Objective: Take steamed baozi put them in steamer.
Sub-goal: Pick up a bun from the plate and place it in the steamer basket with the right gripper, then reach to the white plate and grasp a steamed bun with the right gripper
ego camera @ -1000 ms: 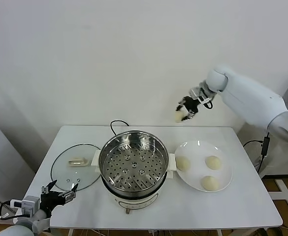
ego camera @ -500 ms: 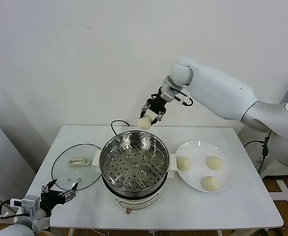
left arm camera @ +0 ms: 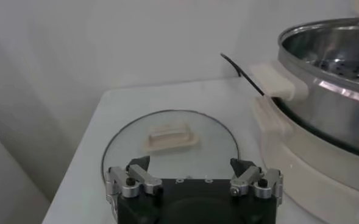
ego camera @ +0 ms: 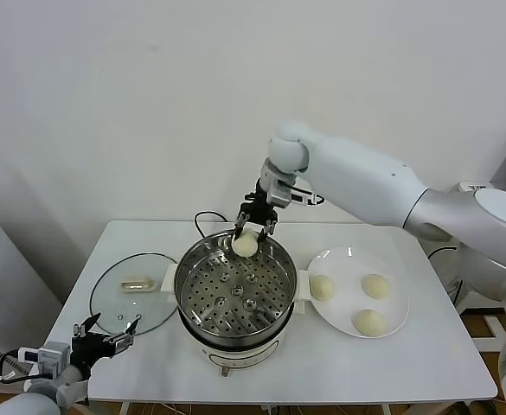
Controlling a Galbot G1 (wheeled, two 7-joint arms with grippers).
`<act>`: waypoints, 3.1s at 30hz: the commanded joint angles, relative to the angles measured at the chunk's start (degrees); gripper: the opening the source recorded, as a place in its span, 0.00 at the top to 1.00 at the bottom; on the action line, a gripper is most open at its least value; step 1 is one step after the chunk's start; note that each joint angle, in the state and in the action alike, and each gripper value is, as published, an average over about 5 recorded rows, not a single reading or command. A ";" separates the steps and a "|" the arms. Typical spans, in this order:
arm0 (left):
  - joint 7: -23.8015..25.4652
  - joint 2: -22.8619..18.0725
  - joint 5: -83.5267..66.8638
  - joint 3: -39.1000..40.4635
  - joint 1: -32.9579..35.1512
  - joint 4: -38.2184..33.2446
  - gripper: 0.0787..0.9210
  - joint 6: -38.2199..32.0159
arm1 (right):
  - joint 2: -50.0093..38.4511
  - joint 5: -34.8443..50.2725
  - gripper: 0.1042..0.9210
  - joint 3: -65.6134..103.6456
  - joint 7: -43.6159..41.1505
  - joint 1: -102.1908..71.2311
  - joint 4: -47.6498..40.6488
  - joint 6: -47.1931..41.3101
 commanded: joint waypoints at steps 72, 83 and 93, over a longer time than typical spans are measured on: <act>-0.10 -0.20 -1.23 -1.26 1.45 0.01 0.12 -0.05 | -13.40 19.14 0.12 -9.34 2.90 -9.98 -15.53 -40.65; -0.11 -0.11 -1.13 -1.04 1.45 -0.12 0.12 0.01 | -12.61 16.88 0.12 -6.76 3.49 -13.95 -16.50 -40.31; -0.10 -0.22 -1.06 -1.05 1.55 -0.15 0.12 -0.02 | -12.02 15.46 0.13 -5.20 4.21 -15.60 -17.05 -40.33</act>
